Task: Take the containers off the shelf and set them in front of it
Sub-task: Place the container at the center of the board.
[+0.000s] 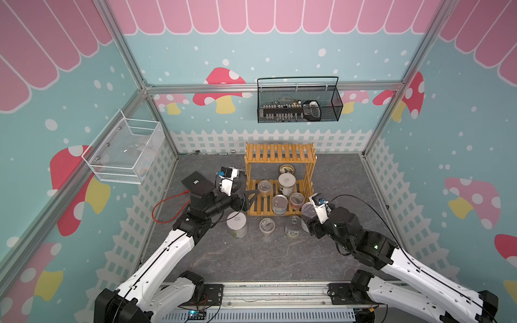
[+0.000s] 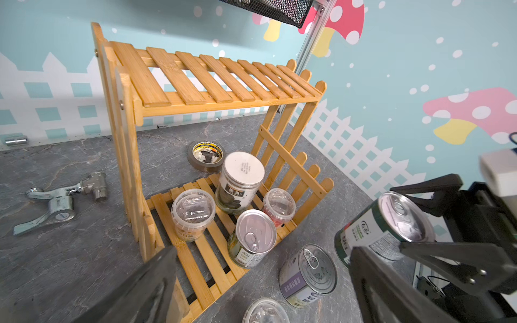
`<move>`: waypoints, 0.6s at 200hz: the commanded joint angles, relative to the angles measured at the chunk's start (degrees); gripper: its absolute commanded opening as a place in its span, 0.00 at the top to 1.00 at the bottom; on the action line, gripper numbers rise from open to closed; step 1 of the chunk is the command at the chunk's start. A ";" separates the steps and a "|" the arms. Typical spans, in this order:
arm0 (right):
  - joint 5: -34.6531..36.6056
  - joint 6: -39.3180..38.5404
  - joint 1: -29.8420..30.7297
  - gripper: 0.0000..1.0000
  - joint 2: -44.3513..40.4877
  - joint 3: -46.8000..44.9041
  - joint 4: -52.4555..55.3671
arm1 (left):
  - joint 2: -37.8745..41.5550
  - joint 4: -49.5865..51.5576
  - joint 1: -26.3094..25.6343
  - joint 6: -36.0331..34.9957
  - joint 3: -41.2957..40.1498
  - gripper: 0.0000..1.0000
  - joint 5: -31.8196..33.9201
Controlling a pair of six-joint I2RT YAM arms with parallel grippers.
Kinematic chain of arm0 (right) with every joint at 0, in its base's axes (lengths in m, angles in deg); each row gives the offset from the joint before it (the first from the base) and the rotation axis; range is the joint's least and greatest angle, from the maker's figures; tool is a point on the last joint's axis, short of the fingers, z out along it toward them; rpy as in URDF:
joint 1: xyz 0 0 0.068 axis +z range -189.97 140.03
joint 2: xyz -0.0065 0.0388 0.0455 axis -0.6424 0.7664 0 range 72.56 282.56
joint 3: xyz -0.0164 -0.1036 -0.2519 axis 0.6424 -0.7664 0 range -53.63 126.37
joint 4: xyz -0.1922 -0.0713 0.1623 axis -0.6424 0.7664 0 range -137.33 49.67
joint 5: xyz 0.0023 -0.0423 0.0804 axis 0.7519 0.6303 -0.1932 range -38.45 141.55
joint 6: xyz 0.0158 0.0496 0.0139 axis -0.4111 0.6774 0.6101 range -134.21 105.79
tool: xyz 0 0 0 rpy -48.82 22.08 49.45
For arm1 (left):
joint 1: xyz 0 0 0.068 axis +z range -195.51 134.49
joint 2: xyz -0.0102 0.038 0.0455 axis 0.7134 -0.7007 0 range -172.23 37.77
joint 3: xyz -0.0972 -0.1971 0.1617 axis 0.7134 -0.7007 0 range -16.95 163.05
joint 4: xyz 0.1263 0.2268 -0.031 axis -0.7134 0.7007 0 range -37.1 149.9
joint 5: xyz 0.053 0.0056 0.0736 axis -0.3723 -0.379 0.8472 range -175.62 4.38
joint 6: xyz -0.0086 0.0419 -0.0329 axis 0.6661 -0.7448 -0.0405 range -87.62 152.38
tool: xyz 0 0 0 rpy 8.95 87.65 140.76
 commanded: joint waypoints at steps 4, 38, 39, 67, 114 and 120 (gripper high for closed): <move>7.31 6.44 -1.33 0.26 -1.48 -1.43 0.39 | 0.70 -1.15 0.41 0.15 0.74 0.01 -1.55; 5.27 10.75 -3.67 0.27 -2.45 -8.15 -5.14 | 1.26 -1.30 0.34 0.54 0.24 0.01 -1.68; 5.27 10.77 -3.80 0.27 -2.41 -8.28 -5.20 | 1.24 -1.32 0.37 0.54 0.24 0.01 -1.66; 8.81 11.79 -5.29 0.28 -1.59 -10.87 -6.35 | 0.96 -1.33 0.40 0.55 0.33 0.01 -2.17; 10.63 15.27 -7.61 0.28 -1.67 -18.16 -15.65 | 0.45 -1.84 0.40 0.89 0.07 0.01 -2.49; 10.60 15.67 -8.13 0.27 -1.50 -18.64 -16.42 | 0.40 -1.84 0.41 0.96 0.08 0.01 -2.52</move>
